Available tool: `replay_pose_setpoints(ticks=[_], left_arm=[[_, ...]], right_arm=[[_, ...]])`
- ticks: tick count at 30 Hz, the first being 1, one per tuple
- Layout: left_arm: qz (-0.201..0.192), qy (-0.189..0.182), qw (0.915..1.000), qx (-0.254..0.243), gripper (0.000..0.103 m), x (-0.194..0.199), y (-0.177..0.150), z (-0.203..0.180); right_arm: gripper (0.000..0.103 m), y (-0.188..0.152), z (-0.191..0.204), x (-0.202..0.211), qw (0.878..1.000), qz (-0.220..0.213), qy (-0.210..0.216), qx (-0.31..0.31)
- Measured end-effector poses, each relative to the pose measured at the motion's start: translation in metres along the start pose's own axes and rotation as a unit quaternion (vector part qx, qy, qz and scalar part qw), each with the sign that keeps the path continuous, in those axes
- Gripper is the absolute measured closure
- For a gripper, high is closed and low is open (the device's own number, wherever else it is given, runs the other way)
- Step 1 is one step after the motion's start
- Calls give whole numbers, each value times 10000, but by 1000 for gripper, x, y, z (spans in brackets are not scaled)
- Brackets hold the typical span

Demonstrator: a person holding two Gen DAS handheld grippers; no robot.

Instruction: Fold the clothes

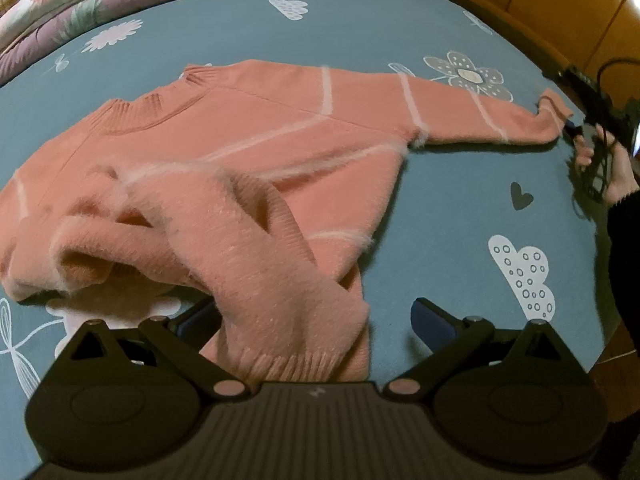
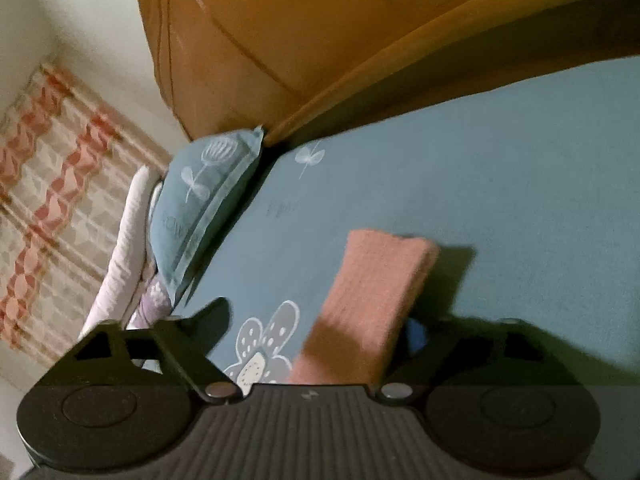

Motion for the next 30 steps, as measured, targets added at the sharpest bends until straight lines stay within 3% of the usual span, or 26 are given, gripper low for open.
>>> replay_pose_setpoints(ticks=[5,7,16,21,24,27,30], left_arm=[[1,27,10000,86,3,2,-6,6],[5,24,9999,107,3,3,-8,7],[-12,-61,10000,18,3,3,-6,6],[-23,-154,9998,-102,3,0,-2,1],[-29,-149,9998,-128,3,-1,0,-1],[-13,-122,9998,-142,3,-3,2,-2],[7,-100,9998,-143,3,-5,2,-4]], right_arm=[[60,12,-24,3,9971,-54,-154,-743],[92,12,-31,6,9961,4,-391,-787],[89,15,-46,74,9940,-449,-545,-834],[80,12,-46,110,9861,-706,-1484,-250],[74,13,-26,121,9791,-854,-1802,392],[73,9,14,112,9774,-632,-1512,1336],[73,-2,52,88,9655,-239,-1247,2273]])
Point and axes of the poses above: each gripper's, at about its wrist camera, not at the fingertips, and x roughly against the way its jaws point, z to its left, y to its top, the point moved 3 cm from there along -x, roughly the way its jaws point, and after that the axes turned 6 degrees about -z, right-handed, at the moved point
